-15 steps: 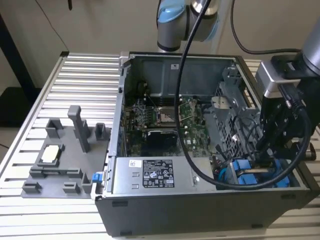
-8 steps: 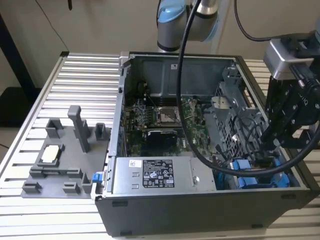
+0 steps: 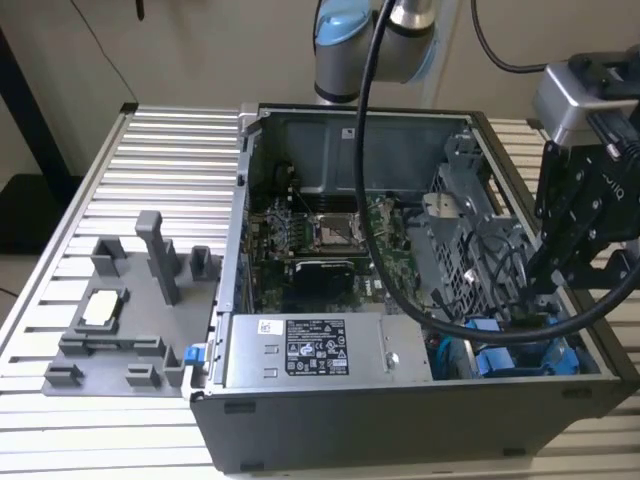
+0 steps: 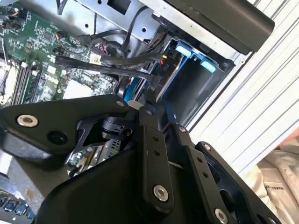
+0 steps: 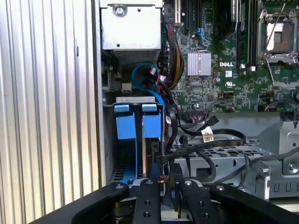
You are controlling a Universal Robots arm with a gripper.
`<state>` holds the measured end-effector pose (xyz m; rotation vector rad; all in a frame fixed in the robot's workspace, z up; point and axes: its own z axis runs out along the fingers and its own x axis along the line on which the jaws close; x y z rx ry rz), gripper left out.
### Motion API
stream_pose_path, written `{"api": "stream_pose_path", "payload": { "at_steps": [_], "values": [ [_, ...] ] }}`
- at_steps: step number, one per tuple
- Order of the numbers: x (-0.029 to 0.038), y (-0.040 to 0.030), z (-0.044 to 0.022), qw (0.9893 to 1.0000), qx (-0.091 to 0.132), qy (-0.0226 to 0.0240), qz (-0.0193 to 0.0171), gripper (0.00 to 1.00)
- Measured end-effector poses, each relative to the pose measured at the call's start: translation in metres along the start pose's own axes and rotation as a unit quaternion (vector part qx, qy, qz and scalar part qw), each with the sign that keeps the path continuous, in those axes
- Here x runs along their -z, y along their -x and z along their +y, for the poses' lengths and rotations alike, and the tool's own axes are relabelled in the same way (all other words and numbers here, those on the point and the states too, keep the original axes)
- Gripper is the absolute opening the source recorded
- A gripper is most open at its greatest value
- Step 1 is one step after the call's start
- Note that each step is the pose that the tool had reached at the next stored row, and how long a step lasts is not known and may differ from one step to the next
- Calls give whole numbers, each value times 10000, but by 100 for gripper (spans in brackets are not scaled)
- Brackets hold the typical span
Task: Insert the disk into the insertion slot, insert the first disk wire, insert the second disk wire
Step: 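Insert the second disk wire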
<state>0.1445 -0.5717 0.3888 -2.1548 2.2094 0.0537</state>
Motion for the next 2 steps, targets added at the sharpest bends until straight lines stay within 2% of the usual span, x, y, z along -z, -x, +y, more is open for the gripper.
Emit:
{"api": "stream_pose_path", "payload": {
  "at_steps": [2],
  "values": [
    [1,0,0,10000,0,0,0,24]
  ]
}}
